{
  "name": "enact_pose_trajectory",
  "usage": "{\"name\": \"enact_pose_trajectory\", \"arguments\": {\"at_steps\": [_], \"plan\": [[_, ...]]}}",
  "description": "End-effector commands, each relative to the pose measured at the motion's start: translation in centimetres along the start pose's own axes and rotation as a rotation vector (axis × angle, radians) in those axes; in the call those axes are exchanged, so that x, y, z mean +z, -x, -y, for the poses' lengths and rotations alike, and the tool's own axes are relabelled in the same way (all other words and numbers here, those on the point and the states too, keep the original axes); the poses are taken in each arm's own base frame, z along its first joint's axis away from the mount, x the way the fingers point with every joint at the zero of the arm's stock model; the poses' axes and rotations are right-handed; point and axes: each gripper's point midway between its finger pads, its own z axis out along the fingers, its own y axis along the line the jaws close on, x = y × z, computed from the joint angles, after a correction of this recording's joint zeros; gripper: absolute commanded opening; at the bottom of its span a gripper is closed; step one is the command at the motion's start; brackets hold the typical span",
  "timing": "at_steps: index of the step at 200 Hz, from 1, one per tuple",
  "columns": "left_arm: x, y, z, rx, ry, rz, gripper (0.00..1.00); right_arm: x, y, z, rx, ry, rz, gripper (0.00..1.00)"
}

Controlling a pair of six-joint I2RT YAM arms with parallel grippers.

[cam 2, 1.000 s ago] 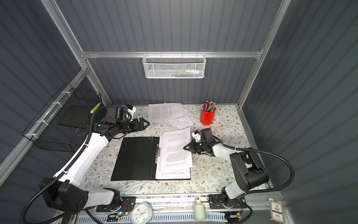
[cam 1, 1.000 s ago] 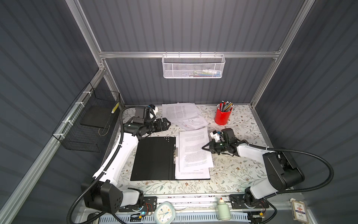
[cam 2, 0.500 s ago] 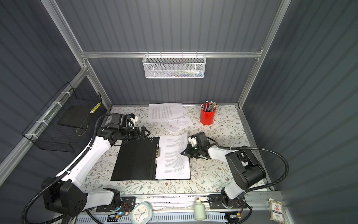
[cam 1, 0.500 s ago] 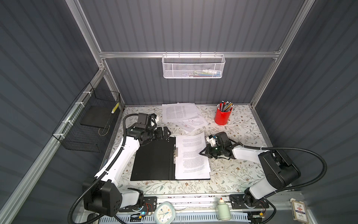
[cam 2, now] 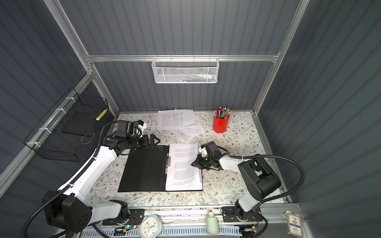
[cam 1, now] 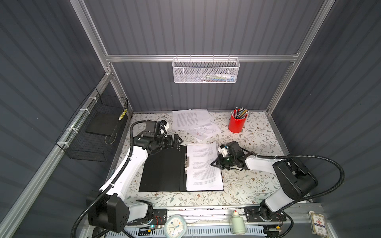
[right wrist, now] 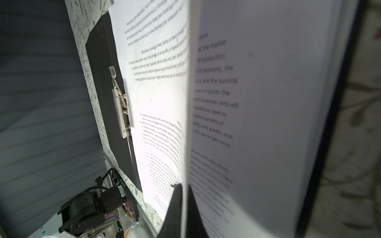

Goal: Put the files into the folder
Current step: 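Lower the sheet onto the folder stack with the right gripper while the left gripper releases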

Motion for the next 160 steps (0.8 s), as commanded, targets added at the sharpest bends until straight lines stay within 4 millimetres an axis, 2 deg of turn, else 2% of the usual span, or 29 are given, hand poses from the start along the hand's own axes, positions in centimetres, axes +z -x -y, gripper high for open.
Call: {"name": "enact_pose_trajectory", "arguments": {"at_steps": [1,117,142,160], "plan": [[-0.25,-0.36,0.49,0.010,-0.033,-0.006,1.00,0.25,0.17,-0.03,0.007,-0.007,0.012,0.00],[-0.09,-0.27,0.59,0.010,-0.040,-0.008,1.00,0.41,-0.41,-0.12,0.022,0.001,0.012,0.02],[-0.05,-0.27,0.58,0.007,-0.040,-0.009,1.00,0.42,-0.45,-0.21,0.018,0.002,0.013,0.09],[-0.02,-0.28,0.51,0.004,-0.036,-0.010,1.00,0.28,-0.44,-0.23,0.016,0.000,0.018,0.19]]}}
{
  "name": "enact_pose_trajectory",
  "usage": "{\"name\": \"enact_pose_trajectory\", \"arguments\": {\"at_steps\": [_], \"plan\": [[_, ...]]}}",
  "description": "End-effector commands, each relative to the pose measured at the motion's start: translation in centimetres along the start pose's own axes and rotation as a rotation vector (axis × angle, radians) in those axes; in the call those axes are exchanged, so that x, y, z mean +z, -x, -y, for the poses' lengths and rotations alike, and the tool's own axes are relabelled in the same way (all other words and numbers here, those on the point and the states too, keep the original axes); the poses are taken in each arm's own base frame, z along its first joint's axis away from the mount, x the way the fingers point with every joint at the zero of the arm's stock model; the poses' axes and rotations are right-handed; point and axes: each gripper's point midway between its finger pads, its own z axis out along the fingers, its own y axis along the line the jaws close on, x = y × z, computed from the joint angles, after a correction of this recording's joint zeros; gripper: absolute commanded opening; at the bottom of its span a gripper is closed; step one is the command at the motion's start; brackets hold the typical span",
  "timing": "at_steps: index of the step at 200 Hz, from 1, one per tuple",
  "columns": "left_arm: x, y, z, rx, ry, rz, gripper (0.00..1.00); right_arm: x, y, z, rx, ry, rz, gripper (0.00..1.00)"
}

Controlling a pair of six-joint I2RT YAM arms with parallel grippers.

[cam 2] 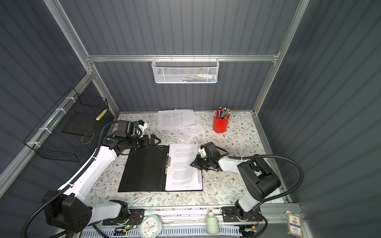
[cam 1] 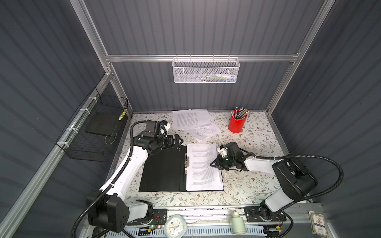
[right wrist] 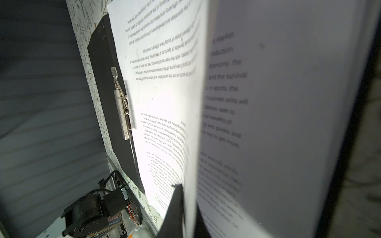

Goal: Put the files into the folder

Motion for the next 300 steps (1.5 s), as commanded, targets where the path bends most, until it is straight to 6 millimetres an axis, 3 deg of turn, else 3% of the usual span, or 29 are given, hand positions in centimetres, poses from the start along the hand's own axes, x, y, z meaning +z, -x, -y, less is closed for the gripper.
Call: {"name": "enact_pose_trajectory", "arguments": {"at_steps": [1,32,78,128,143,183,239,283,300], "plan": [[0.0,-0.1,0.2,0.004,-0.017,-0.003,1.00,-0.1,-0.2,0.1,-0.008,-0.005,0.008,0.20],[0.1,0.0,0.2,-0.009,-0.017,-0.003,1.00,-0.8,-0.2,0.1,-0.008,-0.024,0.029,0.43],[1.6,0.7,0.9,-0.085,-0.086,-0.008,1.00,-3.0,0.1,0.3,-0.019,-0.087,0.097,0.69],[4.1,1.1,1.9,-0.200,-0.189,-0.047,1.00,-5.7,1.2,1.4,-0.032,-0.190,0.162,0.78],[5.5,0.8,1.7,-0.259,-0.210,-0.068,0.99,-6.6,1.8,1.3,-0.048,-0.193,0.180,0.81],[10.0,0.2,3.5,-0.305,-0.233,-0.125,0.93,-8.5,4.5,0.2,-0.128,-0.191,0.232,0.99],[17.5,1.2,5.6,-0.457,-0.269,-0.140,0.73,-9.8,7.4,-0.5,-0.132,-0.105,0.289,0.99],[22.7,2.3,4.5,-0.572,-0.256,-0.133,0.65,-11.5,8.4,-1.2,-0.164,-0.056,0.358,0.99],[24.2,2.7,4.2,-0.604,-0.263,-0.125,0.63,-12.5,8.7,-0.6,-0.136,-0.049,0.391,0.99]]}}
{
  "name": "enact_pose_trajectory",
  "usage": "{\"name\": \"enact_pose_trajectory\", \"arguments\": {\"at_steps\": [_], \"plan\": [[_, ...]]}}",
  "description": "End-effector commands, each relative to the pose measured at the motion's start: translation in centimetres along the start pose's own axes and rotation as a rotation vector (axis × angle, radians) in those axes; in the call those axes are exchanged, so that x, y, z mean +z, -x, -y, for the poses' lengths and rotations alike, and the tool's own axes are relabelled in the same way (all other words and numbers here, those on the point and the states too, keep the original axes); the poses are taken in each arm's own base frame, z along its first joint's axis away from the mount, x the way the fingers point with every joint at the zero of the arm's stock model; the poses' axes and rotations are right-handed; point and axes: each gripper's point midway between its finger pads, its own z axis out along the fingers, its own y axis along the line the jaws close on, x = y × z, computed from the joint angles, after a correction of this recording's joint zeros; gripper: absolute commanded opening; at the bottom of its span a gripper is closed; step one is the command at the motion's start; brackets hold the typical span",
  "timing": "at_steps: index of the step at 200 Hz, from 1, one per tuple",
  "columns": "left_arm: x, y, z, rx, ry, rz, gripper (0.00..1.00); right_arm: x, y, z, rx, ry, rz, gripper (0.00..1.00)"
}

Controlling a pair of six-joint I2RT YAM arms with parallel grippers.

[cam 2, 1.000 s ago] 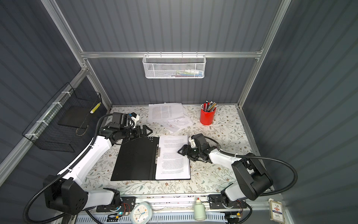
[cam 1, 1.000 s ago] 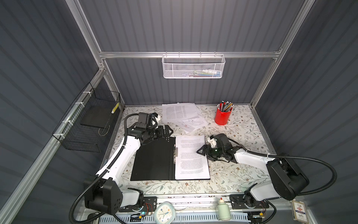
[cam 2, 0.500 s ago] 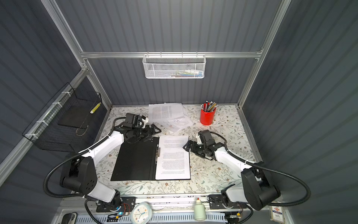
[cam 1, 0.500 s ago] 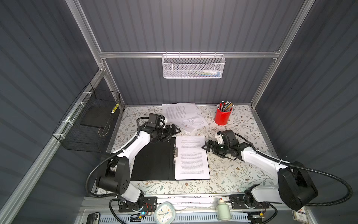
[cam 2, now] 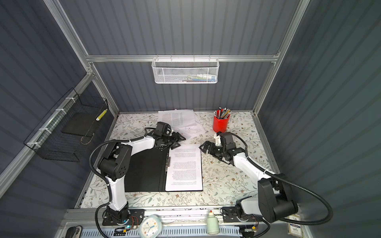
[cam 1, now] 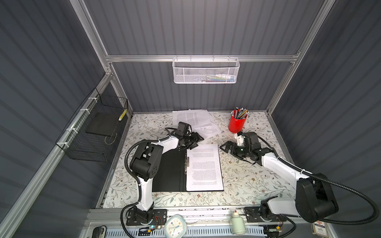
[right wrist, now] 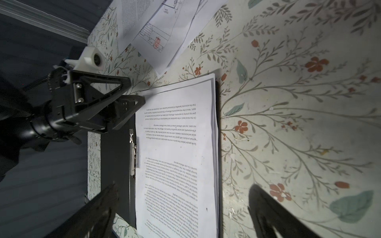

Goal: Put the files into the folder

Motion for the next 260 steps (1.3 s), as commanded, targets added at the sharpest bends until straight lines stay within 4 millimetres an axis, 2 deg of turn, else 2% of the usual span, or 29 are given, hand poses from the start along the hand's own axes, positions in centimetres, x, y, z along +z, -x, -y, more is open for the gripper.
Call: {"name": "enact_pose_trajectory", "arguments": {"at_steps": [1,26,65,68,87,112,147,170,179,207,244,248,260], "plan": [[1.1,2.1,1.4,-0.055,-0.061,0.050,0.63,-1.3,0.9,-0.1,-0.004,0.041,0.053,0.99],[2.6,3.0,1.6,-0.070,-0.084,0.051,0.59,-2.4,1.5,0.6,0.038,0.069,0.087,0.99],[4.0,3.8,0.8,-0.115,-0.103,0.064,0.52,-3.1,1.2,0.8,0.016,0.069,0.055,0.99],[3.9,4.4,2.0,-0.102,-0.127,0.075,0.51,-3.1,1.2,0.9,0.015,0.070,0.052,0.99],[4.4,4.8,1.8,-0.127,-0.133,0.084,0.46,-2.9,0.8,1.1,0.021,0.072,0.035,0.99],[5.0,5.4,1.6,-0.163,-0.161,0.101,0.32,-3.0,0.7,1.3,0.022,0.075,0.035,0.99],[5.4,5.9,0.8,-0.219,-0.167,0.124,0.19,-3.2,0.6,1.4,0.016,0.066,0.032,0.99],[5.5,6.0,0.6,-0.247,-0.173,0.118,0.06,-3.3,0.7,1.6,0.022,0.061,0.036,0.99],[5.4,5.8,0.9,-0.245,-0.179,0.108,0.00,-3.3,0.8,1.9,0.027,0.049,0.042,0.99],[4.3,4.8,2.9,-0.202,-0.211,0.051,0.00,-3.1,1.1,2.9,0.065,0.034,0.058,0.99],[0.9,1.7,6.5,-0.092,-0.244,-0.065,0.00,-3.1,2.3,4.0,0.128,0.041,0.089,0.99],[0.8,0.8,5.5,-0.099,-0.217,-0.086,0.00,-3.2,2.5,4.1,0.130,0.041,0.093,0.99],[-0.5,-0.4,5.8,-0.058,-0.197,-0.121,0.00,-3.4,2.9,4.4,0.143,0.034,0.107,0.99]]}}
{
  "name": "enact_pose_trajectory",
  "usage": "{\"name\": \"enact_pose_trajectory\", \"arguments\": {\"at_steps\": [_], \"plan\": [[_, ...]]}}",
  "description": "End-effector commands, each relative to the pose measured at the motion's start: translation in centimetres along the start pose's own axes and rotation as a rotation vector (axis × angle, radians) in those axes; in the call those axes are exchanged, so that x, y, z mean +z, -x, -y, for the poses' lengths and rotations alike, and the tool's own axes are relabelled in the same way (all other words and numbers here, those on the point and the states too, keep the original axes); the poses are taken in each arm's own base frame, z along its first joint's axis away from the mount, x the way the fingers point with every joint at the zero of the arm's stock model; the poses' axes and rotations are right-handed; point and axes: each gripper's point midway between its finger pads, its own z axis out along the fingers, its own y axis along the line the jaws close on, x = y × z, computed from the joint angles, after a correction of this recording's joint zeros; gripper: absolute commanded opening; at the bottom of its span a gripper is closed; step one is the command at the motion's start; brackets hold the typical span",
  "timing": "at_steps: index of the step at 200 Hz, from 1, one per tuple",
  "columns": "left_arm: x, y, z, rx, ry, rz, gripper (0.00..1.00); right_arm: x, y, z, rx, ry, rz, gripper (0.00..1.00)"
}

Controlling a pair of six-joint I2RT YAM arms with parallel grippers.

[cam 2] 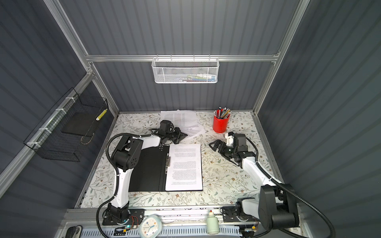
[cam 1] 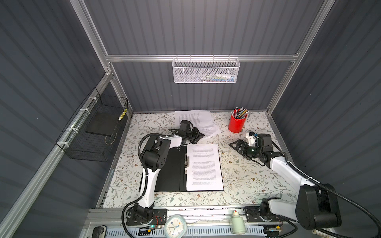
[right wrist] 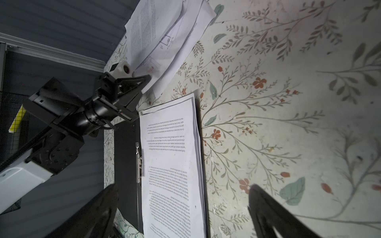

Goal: Put the files into the folder

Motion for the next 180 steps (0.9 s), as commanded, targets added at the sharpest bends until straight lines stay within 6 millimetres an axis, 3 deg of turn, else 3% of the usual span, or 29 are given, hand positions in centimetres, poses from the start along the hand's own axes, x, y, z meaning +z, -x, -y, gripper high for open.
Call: {"name": "enact_pose_trajectory", "arguments": {"at_steps": [1,44,66,72,104,180], "plan": [[-3.2,-3.9,2.6,0.102,0.006,-0.121,0.00,-0.1,0.7,0.5,0.030,0.005,0.024,0.99],[-6.1,-7.1,5.6,0.151,-0.059,-0.225,0.00,-0.1,1.8,0.7,0.087,0.056,0.033,0.99],[-6.7,-7.3,7.2,0.191,-0.072,-0.230,0.00,0.1,1.9,0.6,0.096,0.070,0.027,0.99],[-7.0,-7.3,9.2,0.223,-0.106,-0.231,0.00,0.0,2.0,0.6,0.097,0.070,0.030,0.99],[-7.7,-8.0,12.2,0.264,-0.155,-0.237,0.00,-0.3,2.4,0.9,0.115,0.068,0.039,0.99],[-7.7,-7.7,16.1,0.306,-0.225,-0.238,0.00,-0.7,3.2,0.9,0.161,0.098,0.053,0.99]]}}
